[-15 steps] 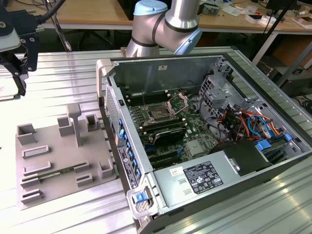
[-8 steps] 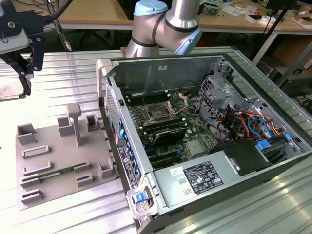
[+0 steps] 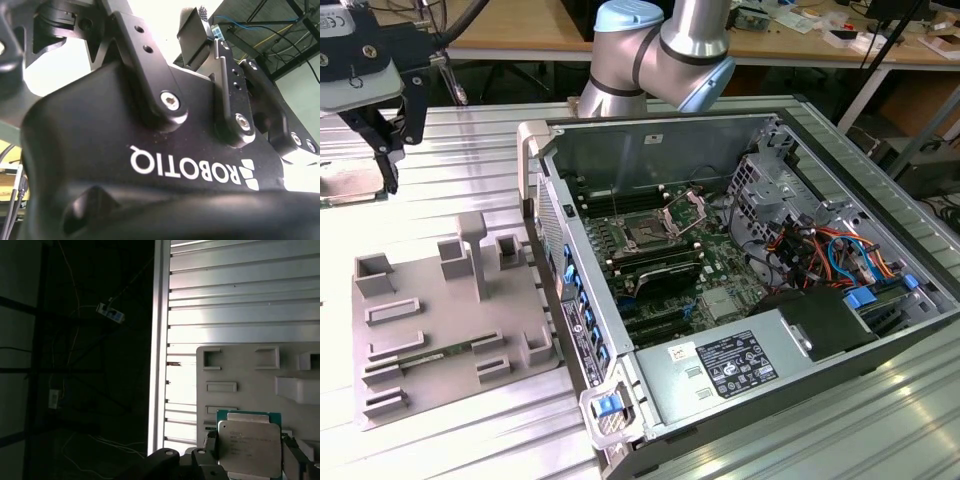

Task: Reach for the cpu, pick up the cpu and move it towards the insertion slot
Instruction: 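Pick up the cpu and move it towards the insertion slot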

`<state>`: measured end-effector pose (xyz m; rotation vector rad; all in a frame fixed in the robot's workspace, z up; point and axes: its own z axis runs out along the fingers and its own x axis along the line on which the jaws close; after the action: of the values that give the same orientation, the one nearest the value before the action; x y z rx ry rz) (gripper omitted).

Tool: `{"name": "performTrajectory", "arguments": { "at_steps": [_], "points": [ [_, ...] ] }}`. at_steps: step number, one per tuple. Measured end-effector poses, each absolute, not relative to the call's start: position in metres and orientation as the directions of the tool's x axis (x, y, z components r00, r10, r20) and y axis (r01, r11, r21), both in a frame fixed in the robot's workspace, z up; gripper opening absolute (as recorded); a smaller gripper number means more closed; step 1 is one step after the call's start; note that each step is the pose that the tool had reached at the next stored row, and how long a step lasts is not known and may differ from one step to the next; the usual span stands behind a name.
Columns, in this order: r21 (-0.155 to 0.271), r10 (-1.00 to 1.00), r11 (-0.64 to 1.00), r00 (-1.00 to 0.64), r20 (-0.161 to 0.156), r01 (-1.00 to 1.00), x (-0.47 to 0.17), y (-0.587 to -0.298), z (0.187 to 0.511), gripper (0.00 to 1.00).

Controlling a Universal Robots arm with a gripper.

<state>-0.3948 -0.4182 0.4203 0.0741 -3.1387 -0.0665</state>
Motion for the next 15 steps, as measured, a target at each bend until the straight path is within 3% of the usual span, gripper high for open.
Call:
{"name": "performTrajectory", "arguments": {
  "at_steps": [15],
  "points": [
    [0.042, -0.047, 0.998, -0.999, 0.000, -0.047, -0.379, -0.418, 0.420, 0.55]
  ]
}}
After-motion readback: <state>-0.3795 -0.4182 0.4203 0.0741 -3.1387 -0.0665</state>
